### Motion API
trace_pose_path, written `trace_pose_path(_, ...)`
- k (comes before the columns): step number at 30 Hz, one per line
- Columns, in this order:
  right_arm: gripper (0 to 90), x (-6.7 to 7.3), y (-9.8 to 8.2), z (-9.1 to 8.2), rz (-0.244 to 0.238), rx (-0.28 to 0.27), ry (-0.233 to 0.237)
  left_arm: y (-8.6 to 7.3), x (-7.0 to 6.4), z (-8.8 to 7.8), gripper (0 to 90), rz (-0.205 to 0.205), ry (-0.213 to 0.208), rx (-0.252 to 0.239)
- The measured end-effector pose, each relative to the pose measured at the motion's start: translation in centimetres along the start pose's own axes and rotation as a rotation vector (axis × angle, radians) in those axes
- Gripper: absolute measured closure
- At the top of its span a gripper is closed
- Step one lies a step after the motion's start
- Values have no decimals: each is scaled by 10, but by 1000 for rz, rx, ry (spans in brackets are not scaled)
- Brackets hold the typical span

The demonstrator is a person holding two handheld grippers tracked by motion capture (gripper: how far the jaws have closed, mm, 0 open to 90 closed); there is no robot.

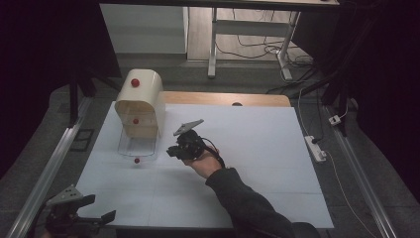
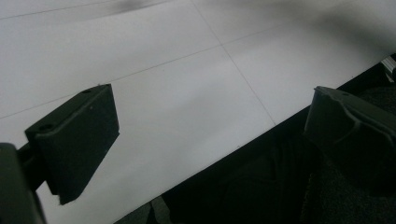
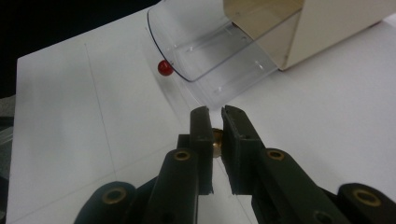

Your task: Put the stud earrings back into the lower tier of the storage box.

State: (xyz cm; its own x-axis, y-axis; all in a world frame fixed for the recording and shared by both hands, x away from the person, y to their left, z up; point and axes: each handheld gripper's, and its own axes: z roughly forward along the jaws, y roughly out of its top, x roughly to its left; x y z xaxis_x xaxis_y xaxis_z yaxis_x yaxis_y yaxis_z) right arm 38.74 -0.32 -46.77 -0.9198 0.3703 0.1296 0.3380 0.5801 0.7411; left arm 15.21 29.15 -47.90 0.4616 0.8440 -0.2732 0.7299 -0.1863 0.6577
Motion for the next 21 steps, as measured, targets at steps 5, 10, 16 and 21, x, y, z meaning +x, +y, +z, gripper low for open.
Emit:
trace_pose_path(5, 821, 5, 9, 12, -7, -8, 7, 0, 1, 0, 27, -2, -5, 0)
trace_pose_path(10, 820, 8, 19, 24, -20, -14, 10, 0, 0, 0, 27, 1, -7, 2)
trace_pose_path(16, 817, 7, 27, 38, -25, -20, -5, 0, 1, 0, 28, -4, -9, 2)
trace_pose_path(21, 816, 10, 32, 47, -27, -28, -10, 0, 0, 0, 27, -2, -10, 6)
